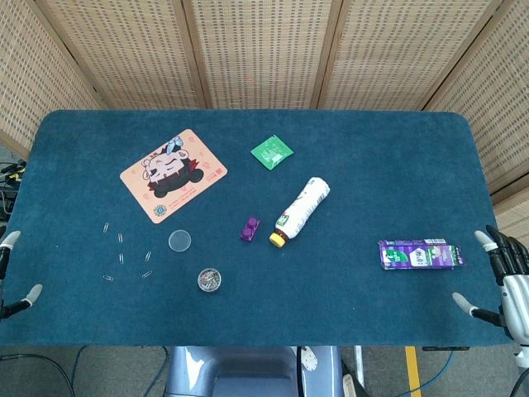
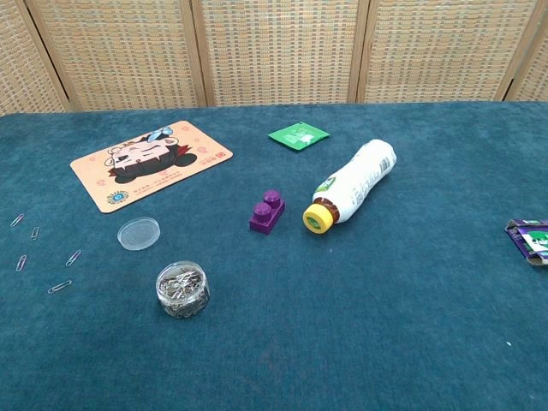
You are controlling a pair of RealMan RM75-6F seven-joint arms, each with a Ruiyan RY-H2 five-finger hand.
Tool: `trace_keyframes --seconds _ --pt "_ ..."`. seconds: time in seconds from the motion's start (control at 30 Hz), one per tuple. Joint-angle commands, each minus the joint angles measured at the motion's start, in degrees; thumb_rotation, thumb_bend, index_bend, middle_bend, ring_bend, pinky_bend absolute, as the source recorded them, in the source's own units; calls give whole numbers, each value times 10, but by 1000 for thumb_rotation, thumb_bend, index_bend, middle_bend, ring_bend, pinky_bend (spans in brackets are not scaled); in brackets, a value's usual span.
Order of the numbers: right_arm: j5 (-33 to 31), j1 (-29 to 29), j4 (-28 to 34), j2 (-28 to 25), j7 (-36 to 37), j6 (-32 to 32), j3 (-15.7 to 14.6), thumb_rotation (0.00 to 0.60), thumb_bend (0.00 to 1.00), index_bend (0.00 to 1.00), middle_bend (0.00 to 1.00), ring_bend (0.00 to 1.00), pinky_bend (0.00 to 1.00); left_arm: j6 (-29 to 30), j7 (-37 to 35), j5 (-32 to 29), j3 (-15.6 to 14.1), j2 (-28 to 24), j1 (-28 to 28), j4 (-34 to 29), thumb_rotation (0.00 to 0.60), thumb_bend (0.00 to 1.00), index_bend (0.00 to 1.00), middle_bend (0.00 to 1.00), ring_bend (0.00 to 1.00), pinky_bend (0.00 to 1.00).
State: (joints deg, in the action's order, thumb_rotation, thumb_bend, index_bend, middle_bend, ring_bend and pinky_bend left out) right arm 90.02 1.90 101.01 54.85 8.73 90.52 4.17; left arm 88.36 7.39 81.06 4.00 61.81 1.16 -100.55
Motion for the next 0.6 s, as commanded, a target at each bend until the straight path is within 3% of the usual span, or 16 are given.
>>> trace_keyframes --seconds 0.03,0.37,0.6 --pt "0 0 1 0 -1 0 0 600 0 48 0 0 0 -1 1 -1 0 0 0 0 600 242 86 0 0 0" --pt "-2 0 1 1 -4 -1 0 600 0 48 0 0 0 -23 -3 -11 6 8 13 19 600 245 107 0 0 0" --pt "-13 1 1 3 -12 -5 4 600 0 48 0 0 0 -153 -52 18 13 55 108 161 600 248 311 0 0 0"
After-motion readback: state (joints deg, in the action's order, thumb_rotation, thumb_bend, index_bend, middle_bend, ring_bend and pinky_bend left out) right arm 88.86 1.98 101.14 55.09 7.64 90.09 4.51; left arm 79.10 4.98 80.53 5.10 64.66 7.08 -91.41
